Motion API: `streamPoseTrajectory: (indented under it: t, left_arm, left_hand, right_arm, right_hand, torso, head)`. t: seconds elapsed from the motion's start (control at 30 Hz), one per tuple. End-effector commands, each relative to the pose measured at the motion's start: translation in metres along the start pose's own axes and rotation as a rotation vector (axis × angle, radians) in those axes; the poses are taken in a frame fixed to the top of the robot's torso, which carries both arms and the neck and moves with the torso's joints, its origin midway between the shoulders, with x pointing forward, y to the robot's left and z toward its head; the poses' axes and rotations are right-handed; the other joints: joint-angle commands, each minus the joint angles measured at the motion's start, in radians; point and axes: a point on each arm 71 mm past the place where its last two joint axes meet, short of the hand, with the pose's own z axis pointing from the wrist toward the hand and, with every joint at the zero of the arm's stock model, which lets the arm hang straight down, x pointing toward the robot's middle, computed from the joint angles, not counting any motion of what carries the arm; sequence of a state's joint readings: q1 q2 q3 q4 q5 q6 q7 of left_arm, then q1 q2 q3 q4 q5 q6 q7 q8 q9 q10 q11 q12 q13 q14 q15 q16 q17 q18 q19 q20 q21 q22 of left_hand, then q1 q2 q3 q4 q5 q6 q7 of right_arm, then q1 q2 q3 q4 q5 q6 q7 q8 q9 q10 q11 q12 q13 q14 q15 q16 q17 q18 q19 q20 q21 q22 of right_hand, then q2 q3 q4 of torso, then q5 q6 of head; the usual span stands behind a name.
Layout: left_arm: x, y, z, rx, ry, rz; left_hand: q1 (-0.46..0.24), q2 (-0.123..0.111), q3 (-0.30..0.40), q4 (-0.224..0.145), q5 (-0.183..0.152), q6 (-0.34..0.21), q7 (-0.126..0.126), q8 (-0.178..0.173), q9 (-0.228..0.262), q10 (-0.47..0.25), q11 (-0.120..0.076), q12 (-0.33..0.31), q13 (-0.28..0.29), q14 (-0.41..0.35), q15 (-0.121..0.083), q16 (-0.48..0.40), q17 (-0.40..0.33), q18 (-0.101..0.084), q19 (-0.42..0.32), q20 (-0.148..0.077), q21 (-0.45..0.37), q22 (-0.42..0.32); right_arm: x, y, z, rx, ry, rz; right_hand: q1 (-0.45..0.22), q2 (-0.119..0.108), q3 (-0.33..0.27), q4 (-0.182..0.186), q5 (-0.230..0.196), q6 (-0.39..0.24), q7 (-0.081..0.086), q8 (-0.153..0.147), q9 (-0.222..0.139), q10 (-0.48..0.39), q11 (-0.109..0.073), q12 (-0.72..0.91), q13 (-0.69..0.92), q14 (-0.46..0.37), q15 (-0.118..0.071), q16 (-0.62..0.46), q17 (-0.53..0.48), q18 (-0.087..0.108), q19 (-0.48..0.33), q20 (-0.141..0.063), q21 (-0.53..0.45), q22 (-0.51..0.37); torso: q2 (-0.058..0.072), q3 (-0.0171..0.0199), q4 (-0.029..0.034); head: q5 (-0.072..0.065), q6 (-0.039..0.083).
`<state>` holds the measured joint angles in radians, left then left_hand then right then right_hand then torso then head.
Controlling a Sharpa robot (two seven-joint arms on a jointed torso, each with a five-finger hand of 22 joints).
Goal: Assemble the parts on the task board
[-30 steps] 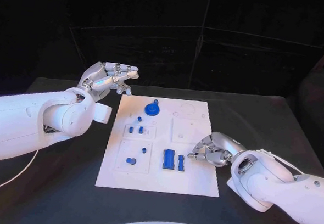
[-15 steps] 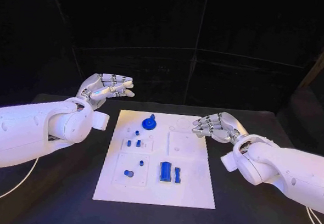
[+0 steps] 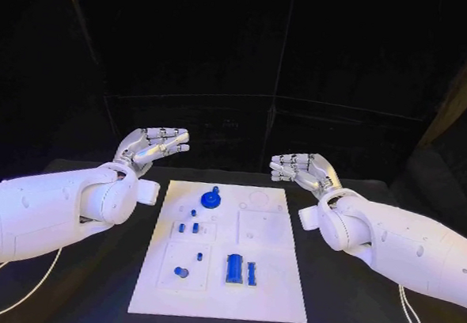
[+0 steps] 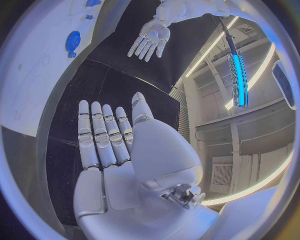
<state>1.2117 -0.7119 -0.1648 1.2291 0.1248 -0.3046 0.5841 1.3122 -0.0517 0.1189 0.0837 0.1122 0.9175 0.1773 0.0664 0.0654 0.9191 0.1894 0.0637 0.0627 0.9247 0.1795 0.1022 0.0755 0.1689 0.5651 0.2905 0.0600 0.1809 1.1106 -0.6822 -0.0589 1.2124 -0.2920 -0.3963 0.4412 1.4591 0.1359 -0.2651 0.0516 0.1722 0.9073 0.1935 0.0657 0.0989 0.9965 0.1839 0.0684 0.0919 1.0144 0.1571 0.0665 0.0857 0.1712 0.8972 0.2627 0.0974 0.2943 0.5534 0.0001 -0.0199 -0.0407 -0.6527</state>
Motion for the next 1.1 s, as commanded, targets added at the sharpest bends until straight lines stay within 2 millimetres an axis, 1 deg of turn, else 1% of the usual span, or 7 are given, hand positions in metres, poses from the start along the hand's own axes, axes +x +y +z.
streamPoseTrajectory:
  t: [0.03, 0.57, 0.6, 0.67, 0.7, 0.8, 1.1]
  left_arm:
    - [0.000, 0.000, 0.000, 0.000, 0.000, 0.000]
    - [0.041, 0.008, -0.037, -0.045, -0.104, 0.057]
    - [0.043, 0.008, -0.040, -0.047, -0.113, 0.061]
    - [0.048, 0.007, -0.045, -0.050, -0.128, 0.068]
    - [0.050, 0.007, -0.047, -0.051, -0.135, 0.071]
    - [0.055, 0.005, -0.053, -0.054, -0.152, 0.079]
    - [0.058, 0.004, -0.057, -0.055, -0.162, 0.083]
  left_hand:
    - [-0.400, 0.052, -0.042, -0.084, -0.034, -0.285, -0.053, -0.066, -0.065, -0.287, -0.058, -0.064, -0.063, -0.288, -0.054, -0.102, -0.075, -0.051, -0.181, -0.088, -0.060, -0.059]
    - [-0.836, 0.052, -0.119, -0.084, -0.112, -0.588, -0.177, -0.066, -0.065, -0.590, -0.189, -0.064, -0.063, -0.593, -0.180, -0.102, -0.075, -0.088, -0.366, -0.185, -0.060, -0.181]
    - [-0.855, 0.052, -0.119, -0.084, -0.112, -0.601, -0.177, -0.066, -0.065, -0.603, -0.189, -0.064, -0.063, -0.606, -0.180, -0.102, -0.075, -0.088, -0.374, -0.189, -0.060, -0.181]
    - [-0.891, 0.052, -0.119, -0.084, -0.112, -0.626, -0.177, -0.066, -0.065, -0.628, -0.189, -0.064, -0.063, -0.631, -0.180, -0.102, -0.075, -0.169, -0.389, -0.198, -0.060, -0.181]
    - [-0.907, 0.052, -0.119, -0.084, -0.112, -0.637, -0.177, -0.066, -0.065, -0.640, -0.189, -0.064, -0.063, -0.643, -0.180, -0.102, -0.075, -0.169, -0.396, -0.201, -0.060, -0.181]
    - [-0.959, 0.052, -0.119, -0.084, -0.112, -0.672, -0.177, -0.066, -0.065, -0.675, -0.189, -0.064, -0.063, -0.678, -0.180, -0.102, -0.075, -0.169, -0.416, -0.213, -0.060, -0.181]
    - [-1.063, 0.052, -0.119, -0.084, -0.112, -0.745, -0.177, -0.066, -0.065, -0.747, -0.189, -0.064, -0.063, -0.751, -0.180, -0.102, -0.075, -0.169, -0.462, -0.291, -0.060, -0.181]
  right_arm:
    - [0.000, 0.000, 0.000, 0.000, -0.001, 0.001]
    - [0.029, 0.021, -0.036, 0.039, -0.191, 0.180]
    - [0.031, 0.022, -0.038, 0.045, -0.201, 0.189]
    - [0.034, 0.025, -0.043, 0.054, -0.219, 0.204]
    - [0.035, 0.026, -0.044, 0.059, -0.226, 0.210]
    - [0.037, 0.028, -0.048, 0.068, -0.240, 0.221]
    - [0.037, 0.028, -0.049, 0.070, -0.242, 0.223]
  right_hand:
    - [-0.445, -0.041, 0.082, -0.052, -0.052, -0.276, -0.059, -0.066, -0.099, -0.305, -0.056, -0.068, -0.092, -0.308, -0.048, -0.066, -0.086, -0.051, -0.270, -0.079, -0.097, -0.095]
    - [-0.924, -0.136, 0.168, -0.052, -0.172, -0.573, -0.122, -0.066, -0.099, -0.631, -0.184, -0.068, -0.092, -0.641, -0.157, -0.066, -0.086, -0.090, -0.565, -0.164, -0.097, -0.190]
    - [-0.944, -0.136, 0.172, -0.052, -0.172, -0.586, -0.194, -0.066, -0.099, -0.645, -0.184, -0.068, -0.092, -0.655, -0.157, -0.066, -0.086, -0.090, -0.577, -0.168, -0.097, -0.194]
    - [-0.984, -0.136, 0.178, -0.052, -0.172, -0.611, -0.194, -0.066, -0.099, -0.672, -0.184, -0.068, -0.092, -0.683, -0.157, -0.066, -0.086, -0.092, -0.602, -0.175, -0.097, -0.202]
    - [-1.000, -0.136, 0.182, -0.052, -0.172, -0.621, -0.194, -0.066, -0.099, -0.683, -0.184, -0.068, -0.092, -0.695, -0.157, -0.066, -0.086, -0.171, -0.612, -0.178, -0.097, -0.205]
    - [-1.056, -0.136, 0.190, -0.052, -0.172, -0.656, -0.194, -0.066, -0.099, -0.722, -0.184, -0.068, -0.092, -0.734, -0.157, -0.066, -0.086, -0.101, -0.647, -0.189, -0.097, -0.216]
    - [-1.175, -0.136, 0.265, -0.052, -0.172, -0.730, -0.194, -0.066, -0.099, -0.802, -0.184, -0.068, -0.092, -0.816, -0.157, -0.066, -0.086, -0.171, -0.719, -0.263, -0.097, -0.294]
  torso:
    - [0.000, 0.0000, 0.0002]
    - [-0.009, -0.0001, 0.0199]
    - [-0.009, -0.0001, 0.0199]
    - [-0.009, -0.0001, 0.0199]
    - [-0.009, -0.0001, 0.0199]
    - [-0.009, -0.0001, 0.0199]
    - [-0.009, -0.0001, 0.0199]
  head:
    - [0.000, 0.001]
    - [0.041, 0.053]
    - [0.041, 0.053]
    - [0.041, 0.053]
    - [0.041, 0.053]
    - [0.041, 0.053]
    - [0.041, 0.053]
